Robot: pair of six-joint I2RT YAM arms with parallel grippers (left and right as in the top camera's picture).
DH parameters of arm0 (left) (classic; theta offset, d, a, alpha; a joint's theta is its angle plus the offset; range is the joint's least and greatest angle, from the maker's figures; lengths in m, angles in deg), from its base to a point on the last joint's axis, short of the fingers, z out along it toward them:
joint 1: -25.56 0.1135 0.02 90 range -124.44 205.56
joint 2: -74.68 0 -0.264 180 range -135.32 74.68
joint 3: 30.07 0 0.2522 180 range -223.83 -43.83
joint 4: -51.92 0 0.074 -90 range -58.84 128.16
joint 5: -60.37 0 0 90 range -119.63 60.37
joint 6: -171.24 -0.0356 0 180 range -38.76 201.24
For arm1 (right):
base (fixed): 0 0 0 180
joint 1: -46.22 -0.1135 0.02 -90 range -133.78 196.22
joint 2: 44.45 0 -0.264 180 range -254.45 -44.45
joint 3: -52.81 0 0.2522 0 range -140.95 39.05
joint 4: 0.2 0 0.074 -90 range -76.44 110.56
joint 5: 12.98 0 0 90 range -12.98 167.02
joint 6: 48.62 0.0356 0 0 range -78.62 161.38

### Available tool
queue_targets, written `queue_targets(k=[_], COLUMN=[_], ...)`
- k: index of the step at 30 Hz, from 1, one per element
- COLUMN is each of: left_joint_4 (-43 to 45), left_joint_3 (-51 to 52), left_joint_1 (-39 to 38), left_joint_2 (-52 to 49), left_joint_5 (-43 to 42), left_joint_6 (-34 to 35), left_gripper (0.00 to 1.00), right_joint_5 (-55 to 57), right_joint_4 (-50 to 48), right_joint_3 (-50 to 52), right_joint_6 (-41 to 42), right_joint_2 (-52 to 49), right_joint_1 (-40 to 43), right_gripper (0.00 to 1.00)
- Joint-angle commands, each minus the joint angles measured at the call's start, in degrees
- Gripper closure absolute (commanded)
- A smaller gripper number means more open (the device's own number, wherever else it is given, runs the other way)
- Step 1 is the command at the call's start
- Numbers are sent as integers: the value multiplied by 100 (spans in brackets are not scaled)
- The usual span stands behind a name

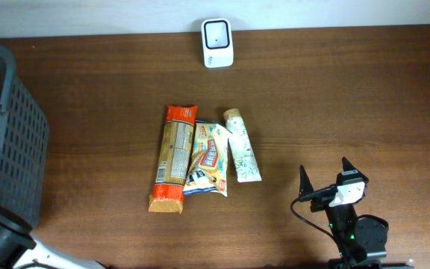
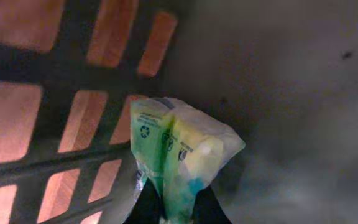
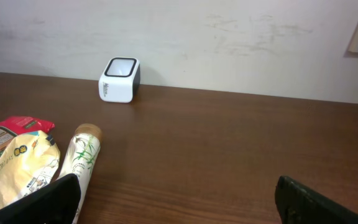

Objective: Scan the item barcode
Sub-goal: 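Take the small green-white packet from the basket and place it on the table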

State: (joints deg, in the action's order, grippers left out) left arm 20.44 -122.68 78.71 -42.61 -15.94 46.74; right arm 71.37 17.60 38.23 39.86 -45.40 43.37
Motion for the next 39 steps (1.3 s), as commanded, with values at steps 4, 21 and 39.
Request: queue_targets(k=[4,21,39], left_joint_4=[232,-3230,-3965], left_joint_3=[-11,-9,28], left_joint_1=[-938,-6085,-6247], left_joint_2=[1635,3945,468], left_joint_5=[-79,-83,-1499], left_joint_6=[713,3871,4452], left_gripper=[100,100,21], right_joint_5=[7,7,7], right_joint_4=[2,2,2], right_joint_3=[50,50,50], right_joint_6=[24,24,26], right_joint_2=[22,22,22], right_joint_1=[26,26,26], right_gripper=[1,1,1])
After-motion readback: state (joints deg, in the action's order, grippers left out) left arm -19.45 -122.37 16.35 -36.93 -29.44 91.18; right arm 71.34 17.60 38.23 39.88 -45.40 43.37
